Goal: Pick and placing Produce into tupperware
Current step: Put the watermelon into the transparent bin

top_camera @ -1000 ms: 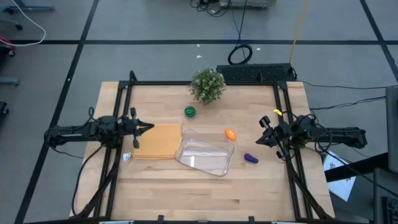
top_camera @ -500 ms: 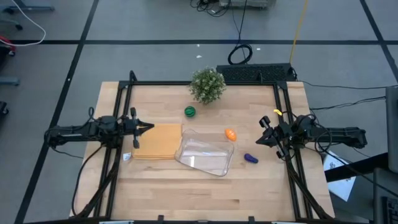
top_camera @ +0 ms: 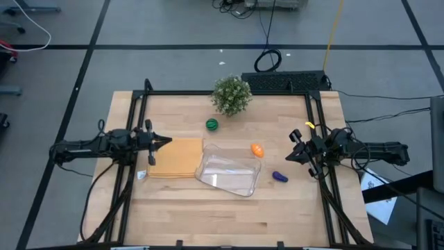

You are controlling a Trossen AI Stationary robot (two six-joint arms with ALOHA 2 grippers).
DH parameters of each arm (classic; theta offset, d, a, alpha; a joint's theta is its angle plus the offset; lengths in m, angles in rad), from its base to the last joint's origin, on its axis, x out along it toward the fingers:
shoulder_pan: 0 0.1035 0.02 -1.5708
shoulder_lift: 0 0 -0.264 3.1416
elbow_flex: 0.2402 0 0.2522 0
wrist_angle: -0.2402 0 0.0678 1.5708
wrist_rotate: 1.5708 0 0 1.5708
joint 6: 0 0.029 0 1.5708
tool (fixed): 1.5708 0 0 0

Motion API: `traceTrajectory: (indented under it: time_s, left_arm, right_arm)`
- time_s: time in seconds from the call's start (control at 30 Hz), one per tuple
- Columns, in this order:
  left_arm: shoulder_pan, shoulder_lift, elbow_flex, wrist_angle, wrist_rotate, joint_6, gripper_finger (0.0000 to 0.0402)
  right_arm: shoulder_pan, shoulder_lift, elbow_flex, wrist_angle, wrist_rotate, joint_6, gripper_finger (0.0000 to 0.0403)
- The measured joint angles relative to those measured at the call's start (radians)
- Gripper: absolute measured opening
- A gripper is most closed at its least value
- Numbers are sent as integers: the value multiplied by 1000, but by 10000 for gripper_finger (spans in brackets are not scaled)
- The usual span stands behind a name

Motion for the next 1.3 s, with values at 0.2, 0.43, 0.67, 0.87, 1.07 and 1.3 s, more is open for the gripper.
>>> traceTrajectory:
  time_s: [0.2, 0.43, 0.67, 0.87, 1.07, 1.3]
  left_arm:
    - [0, 0, 0, 34, 0, -20, 26]
    - [0, 0, 0, 40, 0, -84, 26]
    - [0, 0, 0, 104, -1, -100, 26]
    - [0, 0, 0, 104, -79, -148, 26]
    - [0, 0, 0, 103, -156, -151, 26]
    - [0, 0, 0, 86, -175, -182, 26]
  right_arm:
    - [0, 0, 0, 0, 0, 0, 0]
    - [0, 0, 0, -1, 0, -8, 0]
    - [0, 0, 0, 16, 1, -78, 0]
    - [0, 0, 0, 10, 20, -117, 0]
    - [0, 0, 0, 4, 174, -156, 0]
    - [-1, 0, 0, 3, 212, -189, 0]
